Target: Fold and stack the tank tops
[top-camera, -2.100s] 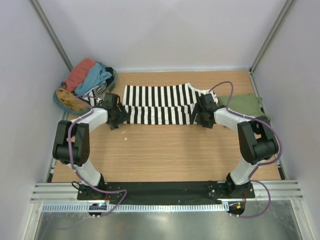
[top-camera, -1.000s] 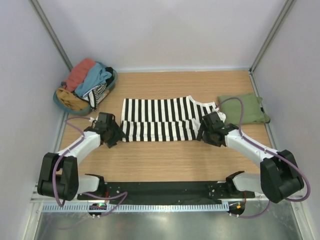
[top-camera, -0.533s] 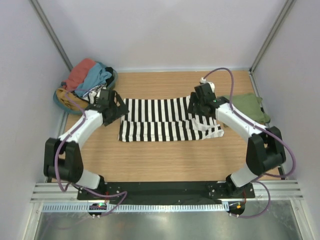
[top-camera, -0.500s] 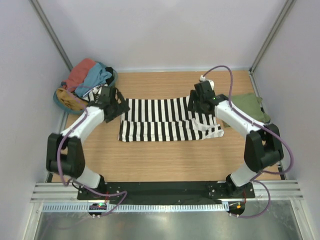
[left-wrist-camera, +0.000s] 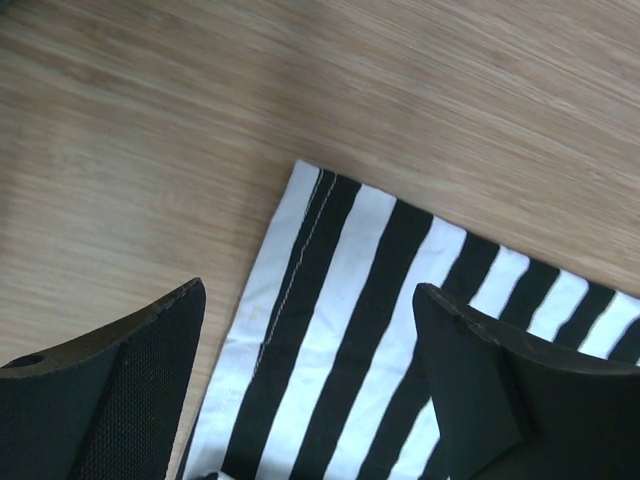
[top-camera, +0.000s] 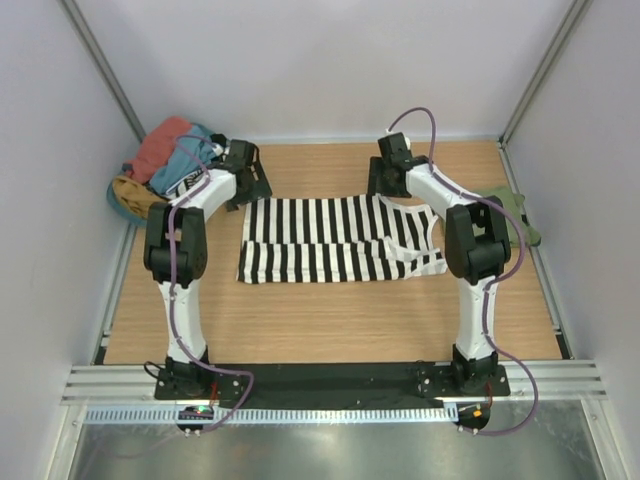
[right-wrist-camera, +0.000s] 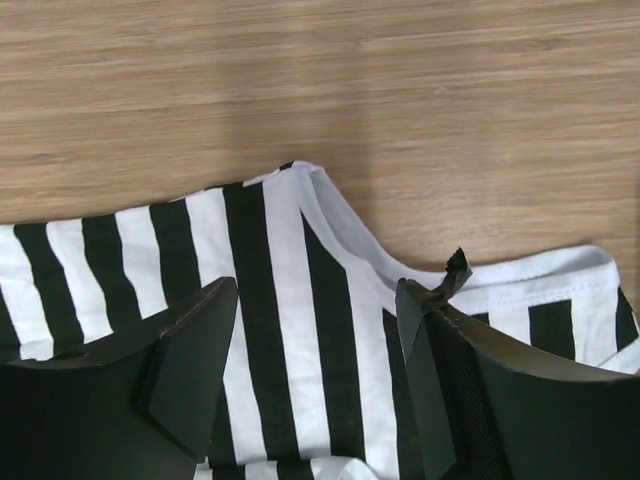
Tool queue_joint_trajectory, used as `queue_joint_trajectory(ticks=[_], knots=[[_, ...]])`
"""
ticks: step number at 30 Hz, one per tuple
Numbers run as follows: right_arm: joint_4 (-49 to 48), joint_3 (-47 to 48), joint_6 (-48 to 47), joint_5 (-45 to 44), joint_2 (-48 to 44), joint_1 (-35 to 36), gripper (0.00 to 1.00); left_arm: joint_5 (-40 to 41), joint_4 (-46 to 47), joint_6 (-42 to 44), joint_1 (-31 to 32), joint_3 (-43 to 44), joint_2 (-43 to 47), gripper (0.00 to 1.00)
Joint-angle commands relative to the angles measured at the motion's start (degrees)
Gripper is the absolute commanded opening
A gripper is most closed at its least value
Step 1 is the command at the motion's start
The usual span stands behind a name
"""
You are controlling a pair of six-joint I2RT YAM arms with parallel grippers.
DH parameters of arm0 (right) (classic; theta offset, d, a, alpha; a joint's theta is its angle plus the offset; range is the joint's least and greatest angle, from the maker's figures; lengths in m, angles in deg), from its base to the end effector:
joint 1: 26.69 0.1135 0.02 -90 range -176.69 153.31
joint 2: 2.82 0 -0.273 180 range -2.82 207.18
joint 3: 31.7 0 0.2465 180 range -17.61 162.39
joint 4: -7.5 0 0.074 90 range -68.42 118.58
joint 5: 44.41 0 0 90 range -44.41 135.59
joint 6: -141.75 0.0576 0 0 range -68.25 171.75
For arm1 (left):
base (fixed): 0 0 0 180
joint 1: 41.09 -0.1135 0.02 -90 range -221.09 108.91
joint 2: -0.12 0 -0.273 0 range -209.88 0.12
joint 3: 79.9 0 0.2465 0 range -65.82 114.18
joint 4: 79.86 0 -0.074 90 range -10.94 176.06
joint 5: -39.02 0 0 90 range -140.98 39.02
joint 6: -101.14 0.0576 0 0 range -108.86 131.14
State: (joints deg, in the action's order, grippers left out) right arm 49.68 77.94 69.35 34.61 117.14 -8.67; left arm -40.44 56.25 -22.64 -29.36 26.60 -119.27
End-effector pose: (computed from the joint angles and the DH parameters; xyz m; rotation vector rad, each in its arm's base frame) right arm 0.4582 0.1375 0.2023 0.0713 2.4628 0.0303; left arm 0.4582 -0.0844 0.1871 -0.5538 2.4772 -0.0769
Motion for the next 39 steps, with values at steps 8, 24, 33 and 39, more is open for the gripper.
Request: queue_joint_trajectory(ticks=[8, 24, 33, 39], knots=[[-0.68, 11.50, -3.98, 1.75, 8.70, -0.97, 0.68, 2.99, -3.33, 4.33, -1.00, 9.79, -8.83, 0.74], [0.64, 17.65, -2.93, 4.31, 16.61, -1.06, 0.41, 1.14, -5.35, 3.81, -1.00, 15.95, -15.08, 0.17], [-0.32, 17.75, -2.67, 1.76, 12.85, -1.06, 0.01, 2.37, -5.18, 4.51, -1.00, 15.07, -11.40, 0.00], [-4.19, 11.69, -2.49, 2.28, 5.73, -1.06, 0.01, 2.81, -2.90, 4.86, -0.92, 10.43, -6.65, 0.00]])
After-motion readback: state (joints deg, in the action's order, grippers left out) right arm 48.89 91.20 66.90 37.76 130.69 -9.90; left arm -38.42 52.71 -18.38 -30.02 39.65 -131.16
